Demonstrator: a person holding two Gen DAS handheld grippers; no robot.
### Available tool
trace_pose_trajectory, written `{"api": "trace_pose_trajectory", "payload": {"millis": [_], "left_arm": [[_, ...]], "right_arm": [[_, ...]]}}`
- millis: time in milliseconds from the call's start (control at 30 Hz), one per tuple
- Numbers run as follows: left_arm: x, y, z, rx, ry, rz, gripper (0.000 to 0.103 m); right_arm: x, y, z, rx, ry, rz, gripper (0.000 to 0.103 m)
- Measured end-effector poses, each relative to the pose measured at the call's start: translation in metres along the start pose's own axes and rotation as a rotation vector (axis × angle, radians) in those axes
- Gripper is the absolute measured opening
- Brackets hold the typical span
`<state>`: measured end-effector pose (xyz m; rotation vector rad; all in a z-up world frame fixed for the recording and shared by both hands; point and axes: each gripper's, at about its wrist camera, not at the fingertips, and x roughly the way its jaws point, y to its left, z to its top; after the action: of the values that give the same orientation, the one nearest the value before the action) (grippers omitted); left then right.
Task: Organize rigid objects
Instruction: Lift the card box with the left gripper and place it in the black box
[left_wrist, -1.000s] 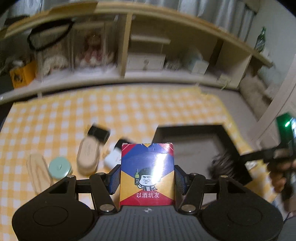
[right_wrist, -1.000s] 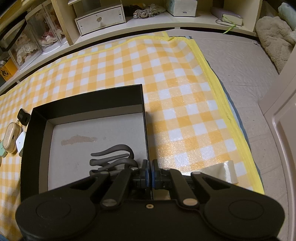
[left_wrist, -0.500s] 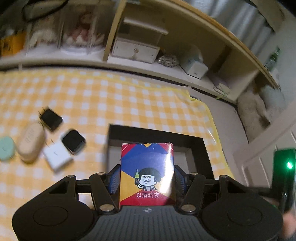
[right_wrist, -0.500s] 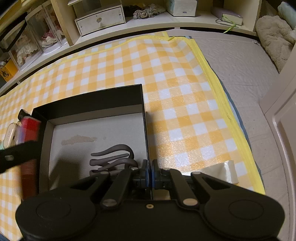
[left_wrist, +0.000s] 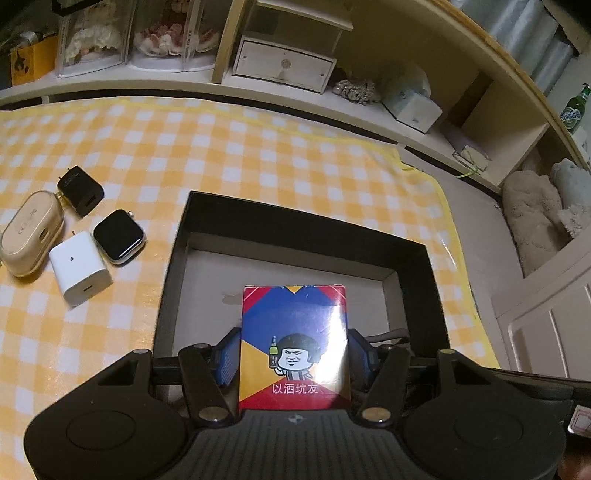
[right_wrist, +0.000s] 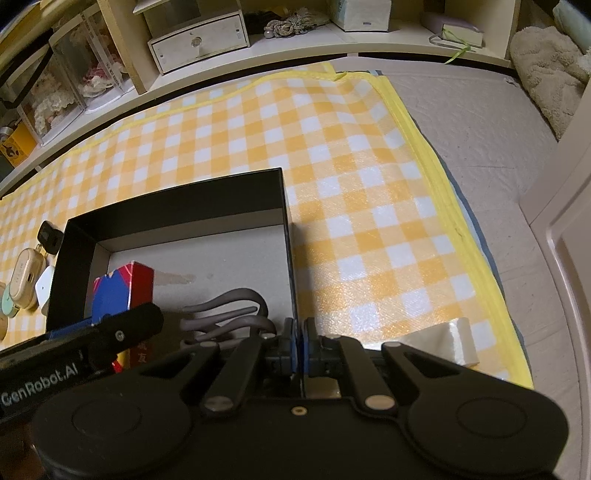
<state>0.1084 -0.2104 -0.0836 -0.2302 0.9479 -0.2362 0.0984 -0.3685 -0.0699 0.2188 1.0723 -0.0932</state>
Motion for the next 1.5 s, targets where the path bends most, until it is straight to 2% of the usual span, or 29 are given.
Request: {"api": "trace_pose_trajectory", "payload": {"millis": [300, 400, 767, 1067, 1333, 1500], "left_arm": [[-0.001, 0.000, -0.004, 0.007, 0.107, -0.052, 0.063], [-0.009, 0.000, -0.005, 0.021, 0.092, -0.055, 0.071], [-0.026, 0.010, 0.009, 0.072, 0.073, -0.049, 0.070], [-0.052, 0.008, 0.008, 0.223, 0.048, -0.045, 0.071], [-0.083, 0.003, 0.002, 0.354, -0.005, -0.039, 0.097], [-0.098, 0.004, -0.004, 0.403, -0.020, -0.033, 0.103]], "right_arm": [[0.001, 0.001, 0.000, 0.000, 0.002, -0.002, 0.005], [0.002, 0.002, -0.001, 0.000, 0.004, 0.000, 0.005], [0.005, 0.003, -0.001, 0.000, 0.006, 0.001, 0.004], [0.006, 0.003, -0.001, 0.000, 0.006, 0.001, 0.004], [0.006, 0.003, -0.001, -0.001, 0.006, -0.001, 0.004], [0.005, 0.002, -0.001, 0.000, 0.005, 0.001, 0.004]]}}
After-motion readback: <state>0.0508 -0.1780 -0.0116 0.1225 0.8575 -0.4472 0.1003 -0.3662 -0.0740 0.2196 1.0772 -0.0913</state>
